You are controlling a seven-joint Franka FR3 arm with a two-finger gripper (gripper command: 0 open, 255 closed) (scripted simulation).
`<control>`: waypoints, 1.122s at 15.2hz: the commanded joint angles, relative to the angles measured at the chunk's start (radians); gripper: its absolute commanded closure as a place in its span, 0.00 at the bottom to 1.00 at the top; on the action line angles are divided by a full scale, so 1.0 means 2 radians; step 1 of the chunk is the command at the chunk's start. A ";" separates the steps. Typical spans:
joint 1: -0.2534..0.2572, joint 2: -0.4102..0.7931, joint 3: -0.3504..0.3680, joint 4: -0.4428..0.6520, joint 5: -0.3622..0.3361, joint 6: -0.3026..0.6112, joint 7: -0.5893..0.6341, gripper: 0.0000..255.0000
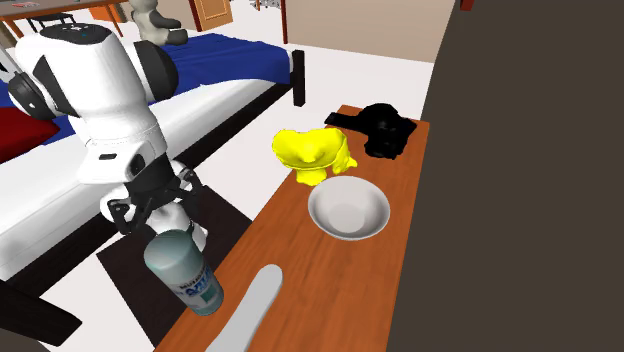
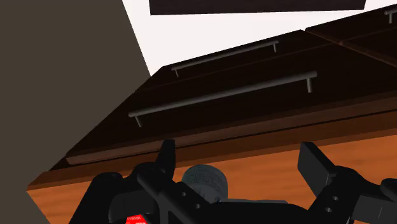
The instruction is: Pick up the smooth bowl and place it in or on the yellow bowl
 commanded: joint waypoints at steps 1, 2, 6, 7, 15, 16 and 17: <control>0.000 0.000 0.000 0.000 0.000 0.000 0.000 0.00; 0.002 0.009 0.001 0.000 0.014 0.010 0.011 0.00; 0.014 0.049 0.004 0.003 0.070 0.051 0.049 0.00; 0.017 0.059 0.005 0.004 0.084 0.062 0.058 0.00; 0.045 0.152 0.008 0.035 0.194 0.149 0.110 0.00; 0.048 0.164 0.008 0.041 0.209 0.160 0.115 0.00; 0.052 0.177 0.008 0.048 0.223 0.170 0.119 0.00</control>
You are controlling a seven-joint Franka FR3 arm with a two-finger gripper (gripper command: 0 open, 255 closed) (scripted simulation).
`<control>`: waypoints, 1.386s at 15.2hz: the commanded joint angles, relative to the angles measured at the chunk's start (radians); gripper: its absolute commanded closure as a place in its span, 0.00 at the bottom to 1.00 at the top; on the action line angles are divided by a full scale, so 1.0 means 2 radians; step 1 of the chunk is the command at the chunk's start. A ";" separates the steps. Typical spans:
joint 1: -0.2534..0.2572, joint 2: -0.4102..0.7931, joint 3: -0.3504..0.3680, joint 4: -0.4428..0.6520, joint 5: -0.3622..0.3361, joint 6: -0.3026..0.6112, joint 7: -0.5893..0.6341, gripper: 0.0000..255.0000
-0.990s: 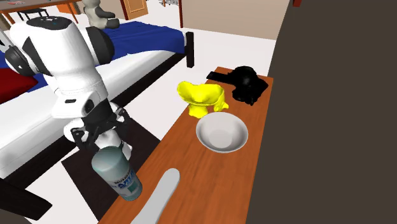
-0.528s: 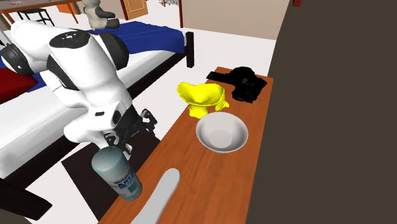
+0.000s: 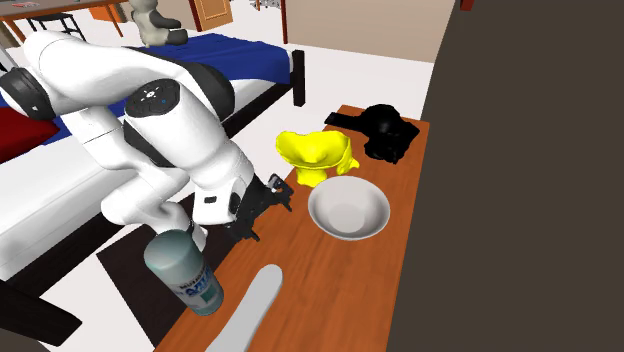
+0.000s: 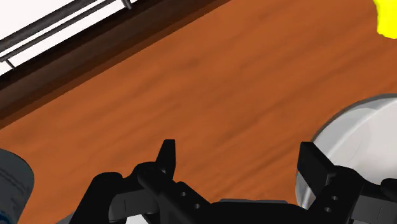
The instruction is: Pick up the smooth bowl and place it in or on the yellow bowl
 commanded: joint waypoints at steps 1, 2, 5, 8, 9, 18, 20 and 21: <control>0.006 0.024 -0.002 0.016 0.029 0.017 0.007 0.00; 0.010 0.037 -0.002 0.024 0.043 0.027 0.010 0.00; 0.021 0.077 -0.003 0.051 0.087 0.054 0.018 0.00; 0.026 0.093 -0.002 0.058 0.104 0.070 0.019 0.00; 0.027 0.096 0.000 0.055 0.105 0.076 0.019 0.00; 0.034 0.111 0.009 0.038 0.114 0.111 0.014 0.00; 0.034 0.111 0.009 0.038 0.114 0.111 0.014 0.00; 0.034 0.111 0.009 0.038 0.114 0.111 0.014 0.00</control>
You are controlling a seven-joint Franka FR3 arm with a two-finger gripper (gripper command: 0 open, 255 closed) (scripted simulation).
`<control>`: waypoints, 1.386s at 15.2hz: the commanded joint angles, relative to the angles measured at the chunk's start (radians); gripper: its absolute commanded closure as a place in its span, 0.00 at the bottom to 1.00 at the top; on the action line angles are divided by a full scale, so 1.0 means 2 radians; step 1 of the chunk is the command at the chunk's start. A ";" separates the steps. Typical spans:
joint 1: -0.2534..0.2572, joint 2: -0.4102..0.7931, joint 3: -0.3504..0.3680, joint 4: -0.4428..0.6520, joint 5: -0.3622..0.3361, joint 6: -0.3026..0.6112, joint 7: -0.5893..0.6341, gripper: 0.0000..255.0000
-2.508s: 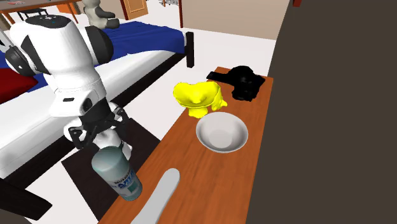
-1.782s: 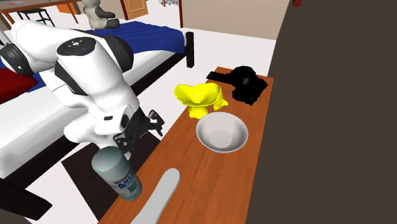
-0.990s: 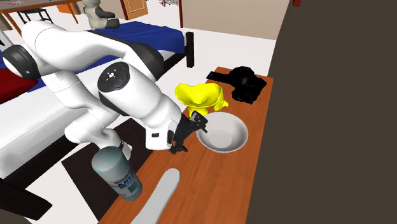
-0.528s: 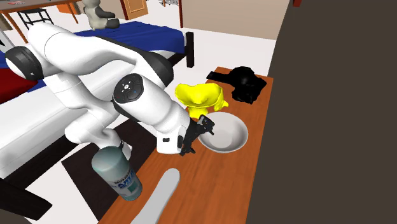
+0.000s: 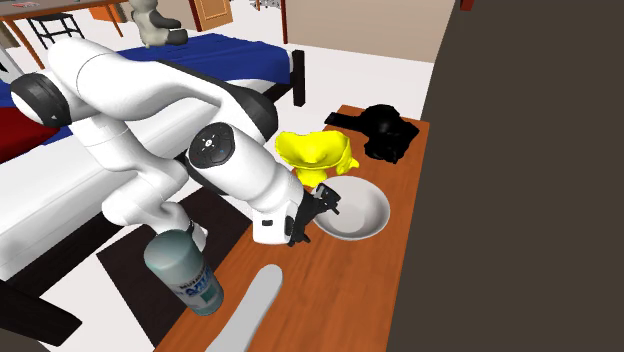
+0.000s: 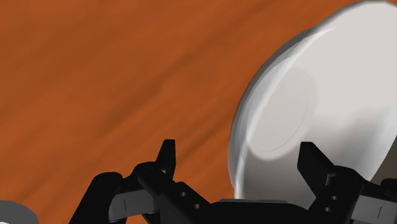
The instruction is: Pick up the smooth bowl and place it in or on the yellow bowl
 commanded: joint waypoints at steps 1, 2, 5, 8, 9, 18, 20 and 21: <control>0.000 0.000 0.000 0.000 0.000 0.000 0.000 0.00; 0.000 0.000 0.000 0.000 0.000 0.000 0.000 1.00; 0.000 0.000 0.000 0.000 0.000 0.000 0.000 1.00; 0.000 0.000 0.000 0.000 0.000 0.000 0.000 1.00; 0.000 0.000 0.000 0.000 0.000 0.000 0.000 1.00; -0.003 -0.003 -0.001 0.041 -0.012 -0.041 0.022 1.00; -0.003 -0.003 -0.002 0.054 -0.015 -0.053 0.027 1.00; -0.004 -0.003 -0.002 0.061 -0.016 -0.058 0.030 1.00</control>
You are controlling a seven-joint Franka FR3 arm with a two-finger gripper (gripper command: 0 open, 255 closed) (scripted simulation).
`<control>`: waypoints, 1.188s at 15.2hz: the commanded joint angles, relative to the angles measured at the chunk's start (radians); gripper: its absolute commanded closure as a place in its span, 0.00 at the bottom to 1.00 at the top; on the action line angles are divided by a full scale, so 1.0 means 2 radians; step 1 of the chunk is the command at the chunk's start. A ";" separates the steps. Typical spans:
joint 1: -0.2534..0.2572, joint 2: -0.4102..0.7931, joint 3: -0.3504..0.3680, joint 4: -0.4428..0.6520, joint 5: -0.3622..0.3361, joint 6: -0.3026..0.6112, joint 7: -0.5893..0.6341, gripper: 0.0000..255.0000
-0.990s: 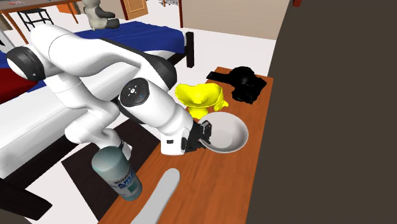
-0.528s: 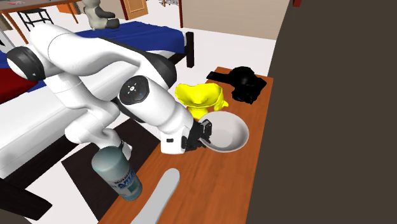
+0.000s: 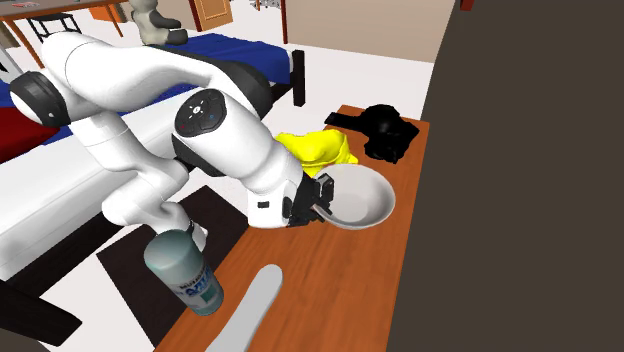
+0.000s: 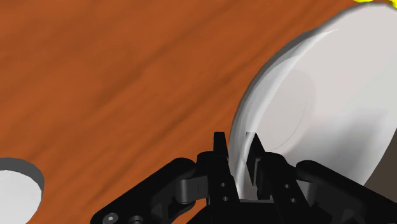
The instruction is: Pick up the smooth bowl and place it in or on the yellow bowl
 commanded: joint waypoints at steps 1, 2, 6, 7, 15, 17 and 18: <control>0.000 0.000 0.000 0.013 -0.003 -0.012 0.006 1.00; -0.001 0.000 0.000 0.020 -0.004 -0.018 0.009 1.00; -0.002 0.002 -0.001 0.048 -0.009 -0.041 0.020 1.00; -0.002 0.003 -0.002 0.055 -0.010 -0.047 0.023 1.00; -0.003 0.014 -0.004 0.119 -0.018 -0.096 0.045 1.00; -0.003 0.018 -0.005 0.136 -0.019 -0.108 0.050 1.00; -0.004 0.020 -0.005 0.145 -0.020 -0.115 0.053 1.00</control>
